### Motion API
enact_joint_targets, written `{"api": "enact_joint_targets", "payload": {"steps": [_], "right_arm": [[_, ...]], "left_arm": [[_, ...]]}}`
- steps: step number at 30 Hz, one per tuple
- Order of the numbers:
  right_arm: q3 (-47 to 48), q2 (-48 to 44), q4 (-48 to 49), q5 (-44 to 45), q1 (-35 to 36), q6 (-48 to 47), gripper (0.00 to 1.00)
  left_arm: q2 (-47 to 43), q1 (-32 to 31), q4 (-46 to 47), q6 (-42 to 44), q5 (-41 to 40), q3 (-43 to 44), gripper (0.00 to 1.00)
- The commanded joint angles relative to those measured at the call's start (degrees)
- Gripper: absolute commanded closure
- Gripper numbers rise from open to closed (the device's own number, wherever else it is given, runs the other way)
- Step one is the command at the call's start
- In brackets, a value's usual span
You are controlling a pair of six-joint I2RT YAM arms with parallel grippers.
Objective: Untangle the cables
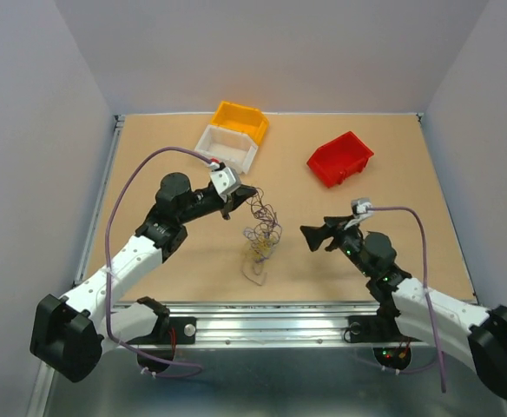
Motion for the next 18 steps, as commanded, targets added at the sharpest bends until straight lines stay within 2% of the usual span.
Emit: {"api": "enact_joint_targets", "payload": {"steps": [1,4,7,13,16,18], "right_arm": [[7.3,12.5,17.4,-23.1,0.1,-8.2,0.00],[10.8,24.0,25.9,-27.0,1.4,-9.2,0.00],[15.7,33.0,28.9,-27.0,3.6,-10.2,0.01],[22.3,43.4,32.6,-29.4,8.2,-11.2,0.04],[25.7,48.2,32.7,-29.4,9.7,-11.1,0.18],[27.3,51.4,34.1,-28.7,10.6,-11.1,0.20]], "left_arm": [[-0.1,-2.3,0.6,3.5,3.5,3.7,1.00],[0.9,-4.4,-1.0,5.1,4.7,4.6,1.00],[1.5,-6.3,-1.9,6.4,4.6,5.4,1.00],[2.0,-7.2,-1.6,5.6,3.4,8.0,1.00],[2.4,-7.2,-1.5,3.9,2.3,11.0,1.00],[3.0,-7.2,-1.9,2.0,1.0,14.4,1.00]]}}
